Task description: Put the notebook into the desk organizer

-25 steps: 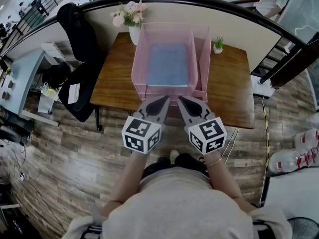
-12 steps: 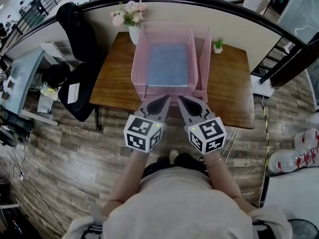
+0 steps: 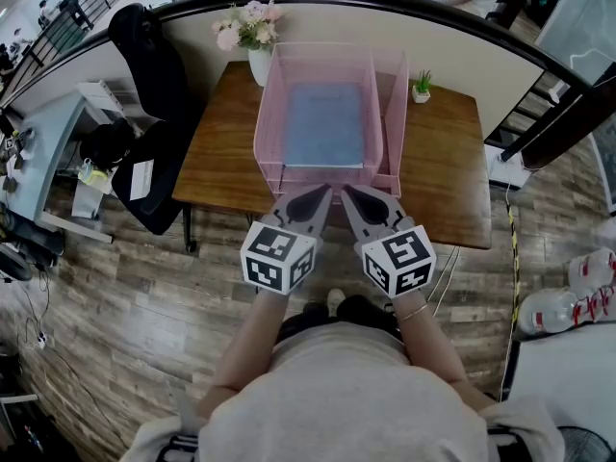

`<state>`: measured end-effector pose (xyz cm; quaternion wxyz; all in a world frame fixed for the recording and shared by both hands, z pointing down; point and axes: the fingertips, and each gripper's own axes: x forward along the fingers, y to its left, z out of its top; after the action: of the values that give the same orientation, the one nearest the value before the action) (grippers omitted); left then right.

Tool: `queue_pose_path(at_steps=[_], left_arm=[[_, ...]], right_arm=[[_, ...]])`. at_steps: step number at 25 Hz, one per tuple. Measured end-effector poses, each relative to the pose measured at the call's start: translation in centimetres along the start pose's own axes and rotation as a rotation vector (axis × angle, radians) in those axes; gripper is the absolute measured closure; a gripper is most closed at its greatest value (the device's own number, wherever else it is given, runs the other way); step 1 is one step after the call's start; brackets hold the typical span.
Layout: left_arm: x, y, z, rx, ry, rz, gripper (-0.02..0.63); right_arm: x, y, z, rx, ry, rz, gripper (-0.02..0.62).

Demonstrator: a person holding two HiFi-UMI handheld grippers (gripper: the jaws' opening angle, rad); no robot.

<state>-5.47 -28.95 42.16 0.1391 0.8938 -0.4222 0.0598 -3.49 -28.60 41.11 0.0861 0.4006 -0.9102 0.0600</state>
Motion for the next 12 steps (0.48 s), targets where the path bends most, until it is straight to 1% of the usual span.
queue_pose_path(at_steps=[6,12], left_arm=[[0.02,0.08,-0.02,-0.004,-0.007,0.001,0.595],[0.00,0.08,-0.21,-0.027,-0.009,-0.011,0.595]], right_arm=[[-0.05,0.01,-0.08,-0.005,0.003,0.000,0.588],[-0.08,0.29,-0.25,-0.013,0.012,0.008,0.588]])
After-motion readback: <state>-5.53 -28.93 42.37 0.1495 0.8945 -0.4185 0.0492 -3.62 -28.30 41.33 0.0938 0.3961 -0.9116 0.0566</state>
